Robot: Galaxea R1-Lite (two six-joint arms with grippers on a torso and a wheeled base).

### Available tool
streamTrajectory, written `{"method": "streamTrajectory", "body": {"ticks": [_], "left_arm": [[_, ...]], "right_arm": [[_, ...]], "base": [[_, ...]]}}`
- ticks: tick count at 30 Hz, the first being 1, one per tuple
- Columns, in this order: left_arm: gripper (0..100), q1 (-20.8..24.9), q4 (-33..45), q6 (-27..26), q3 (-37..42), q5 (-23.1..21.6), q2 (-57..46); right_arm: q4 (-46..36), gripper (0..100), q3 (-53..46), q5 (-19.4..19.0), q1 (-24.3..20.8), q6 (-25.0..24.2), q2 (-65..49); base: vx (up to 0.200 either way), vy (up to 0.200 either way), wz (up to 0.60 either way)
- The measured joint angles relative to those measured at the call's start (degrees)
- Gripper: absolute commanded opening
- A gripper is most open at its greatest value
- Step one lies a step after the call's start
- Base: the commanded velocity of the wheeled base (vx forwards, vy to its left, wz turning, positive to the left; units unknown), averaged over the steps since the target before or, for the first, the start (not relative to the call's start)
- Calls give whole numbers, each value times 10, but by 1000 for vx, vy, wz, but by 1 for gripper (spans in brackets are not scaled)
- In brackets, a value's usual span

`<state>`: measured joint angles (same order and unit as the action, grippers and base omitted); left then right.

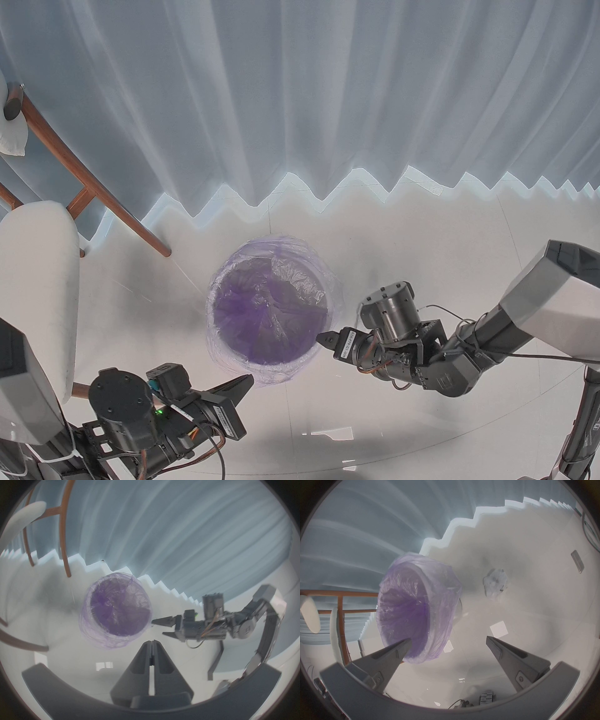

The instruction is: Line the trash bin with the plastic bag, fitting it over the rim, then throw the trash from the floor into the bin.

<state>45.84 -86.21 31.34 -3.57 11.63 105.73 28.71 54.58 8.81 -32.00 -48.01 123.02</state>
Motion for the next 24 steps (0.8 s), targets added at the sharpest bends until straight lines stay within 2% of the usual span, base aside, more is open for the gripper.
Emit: {"method": "streamTrajectory", "body": {"ticks": [2, 5, 10, 14, 19, 24], "left_arm": [[0, 5, 0, 43, 5, 1, -22], [0, 12, 0, 101, 10, 3, -43], [0, 22, 0, 158, 13, 35, -67], [0, 33, 0, 176, 13, 89, -78], [0, 61, 0, 179, 20, 136, -85], [0, 83, 0, 178, 22, 153, -86]], "right_arm": [[-65, 100, 51, 6, -4, -1, 2], [-114, 100, 121, 14, -9, -1, 11], [-184, 100, 225, 35, -14, 0, 50], [-240, 100, 290, 53, -16, 0, 94], [-260, 100, 320, 60, -19, 0, 127], [-260, 100, 332, 62, -27, -2, 152]], "base": [[0, 0, 0], [0, 0, 0], [0, 0, 0], [0, 0, 0], [0, 0, 0], [0, 0, 0]]}}
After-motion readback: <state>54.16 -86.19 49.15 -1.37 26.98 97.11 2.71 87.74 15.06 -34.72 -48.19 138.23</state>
